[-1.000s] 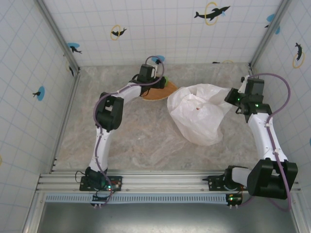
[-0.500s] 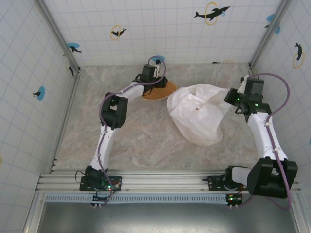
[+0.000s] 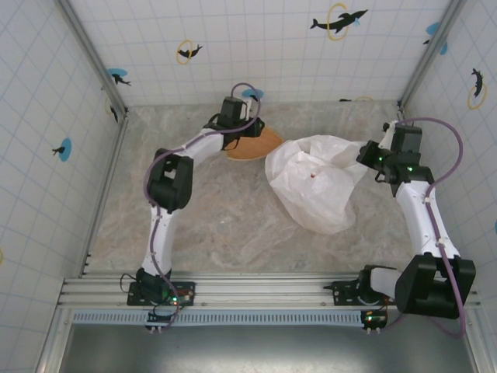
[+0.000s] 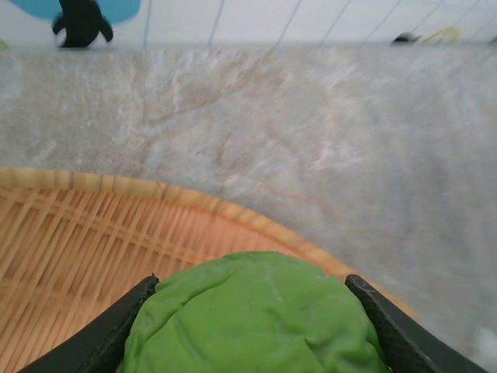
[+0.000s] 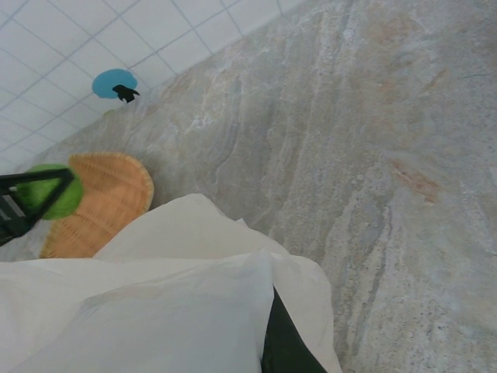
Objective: Place the fruits into the plastic bag
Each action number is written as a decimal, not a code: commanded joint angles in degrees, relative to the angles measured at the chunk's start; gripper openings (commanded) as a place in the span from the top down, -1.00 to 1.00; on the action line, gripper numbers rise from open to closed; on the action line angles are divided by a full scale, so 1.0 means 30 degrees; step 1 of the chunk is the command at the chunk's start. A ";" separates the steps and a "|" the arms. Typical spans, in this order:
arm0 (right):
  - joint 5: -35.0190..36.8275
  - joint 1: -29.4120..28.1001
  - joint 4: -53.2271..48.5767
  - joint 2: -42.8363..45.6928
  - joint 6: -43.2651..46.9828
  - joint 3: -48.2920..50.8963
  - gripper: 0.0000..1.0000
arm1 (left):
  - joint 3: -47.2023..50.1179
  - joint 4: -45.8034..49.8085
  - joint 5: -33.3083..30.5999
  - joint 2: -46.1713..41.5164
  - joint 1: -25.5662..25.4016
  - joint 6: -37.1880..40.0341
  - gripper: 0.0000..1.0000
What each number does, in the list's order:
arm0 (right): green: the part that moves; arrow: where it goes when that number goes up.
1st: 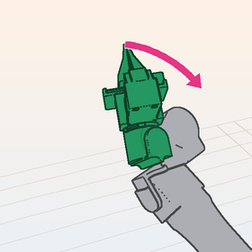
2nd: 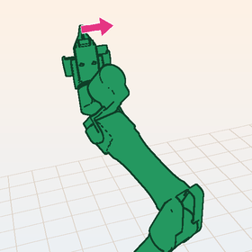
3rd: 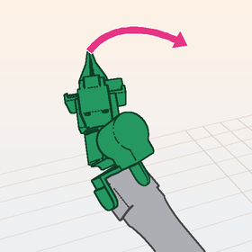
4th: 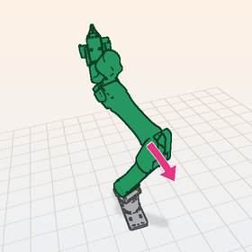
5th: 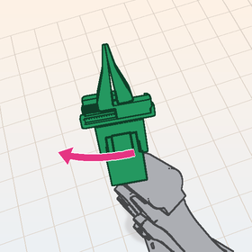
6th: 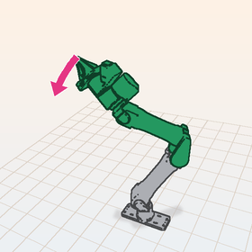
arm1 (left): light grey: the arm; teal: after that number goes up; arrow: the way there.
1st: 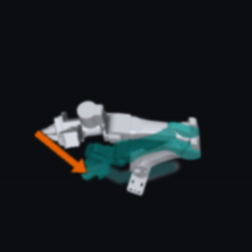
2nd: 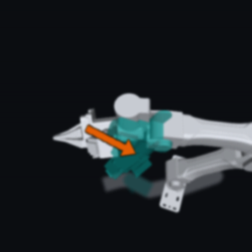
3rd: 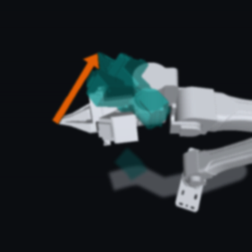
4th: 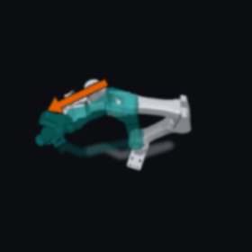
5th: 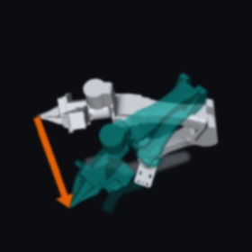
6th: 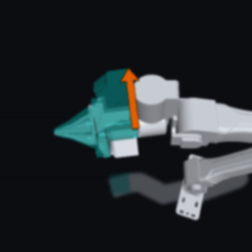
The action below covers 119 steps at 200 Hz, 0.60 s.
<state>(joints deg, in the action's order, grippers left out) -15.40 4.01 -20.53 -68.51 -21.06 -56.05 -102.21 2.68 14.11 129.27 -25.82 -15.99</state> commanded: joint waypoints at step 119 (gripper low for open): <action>-0.1224 -0.7040 0.3348 0.0687 -0.2535 0.1383 0.92 | 1.1922 -0.3663 0.2671 -1.5518 -0.7774 0.0025 0.21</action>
<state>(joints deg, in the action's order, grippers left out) -18.48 -15.22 -14.59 -66.46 -26.57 -52.49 -67.83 -8.91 20.47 82.81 -46.02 -18.35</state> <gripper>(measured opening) 0.048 0.588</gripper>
